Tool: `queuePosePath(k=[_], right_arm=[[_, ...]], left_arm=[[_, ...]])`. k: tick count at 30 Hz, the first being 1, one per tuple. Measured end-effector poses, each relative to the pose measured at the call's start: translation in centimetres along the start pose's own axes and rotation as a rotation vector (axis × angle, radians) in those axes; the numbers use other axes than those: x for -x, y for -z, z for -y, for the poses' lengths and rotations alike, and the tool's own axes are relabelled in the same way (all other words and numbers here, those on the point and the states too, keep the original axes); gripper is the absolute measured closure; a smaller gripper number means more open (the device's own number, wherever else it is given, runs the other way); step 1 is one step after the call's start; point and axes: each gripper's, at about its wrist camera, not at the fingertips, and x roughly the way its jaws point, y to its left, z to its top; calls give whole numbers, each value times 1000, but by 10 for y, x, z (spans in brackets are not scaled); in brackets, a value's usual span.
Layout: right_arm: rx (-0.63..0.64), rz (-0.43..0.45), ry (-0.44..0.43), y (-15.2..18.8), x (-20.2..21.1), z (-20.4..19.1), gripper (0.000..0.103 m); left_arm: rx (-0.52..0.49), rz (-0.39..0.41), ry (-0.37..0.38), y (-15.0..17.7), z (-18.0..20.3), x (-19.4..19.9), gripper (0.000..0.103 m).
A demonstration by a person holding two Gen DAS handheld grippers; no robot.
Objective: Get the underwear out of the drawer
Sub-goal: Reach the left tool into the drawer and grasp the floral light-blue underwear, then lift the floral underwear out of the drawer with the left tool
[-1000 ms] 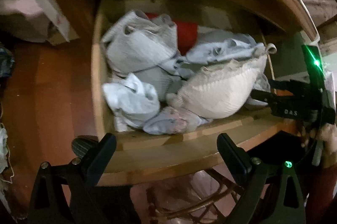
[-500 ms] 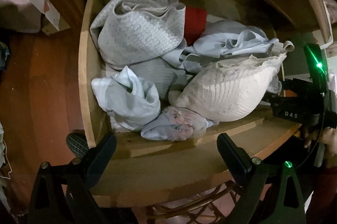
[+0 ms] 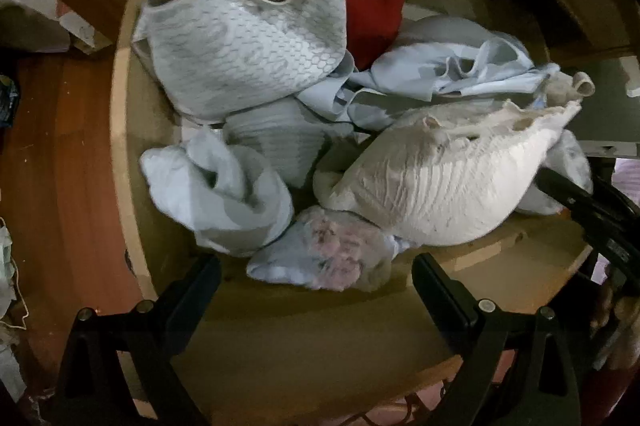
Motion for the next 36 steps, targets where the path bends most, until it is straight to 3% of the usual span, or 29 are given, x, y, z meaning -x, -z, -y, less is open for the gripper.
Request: queuePosePath(k=[7,9,15,18,30,36], right_arm=[[-62,48,-46,7,3,2,57],[-70,50,-62,3,5,-4,57],[-68,57,-65,8,9,3,57],[-48,58,-52,10,10,2,57],[-33,56,-47,8,8,0,57],[-22,51,-53,7,6,-3,57]], left_arm=[[37,-63,-23,-12,-1,-20,5],[53,-77,-22,-15,-3,-23,24],[86,-74,0,-21,-11,-19,69],[73,-52,-13,-15,-9,-14,77],[92,67,49,10,-9,34,84],[88,140,55,5,-16,66,84]])
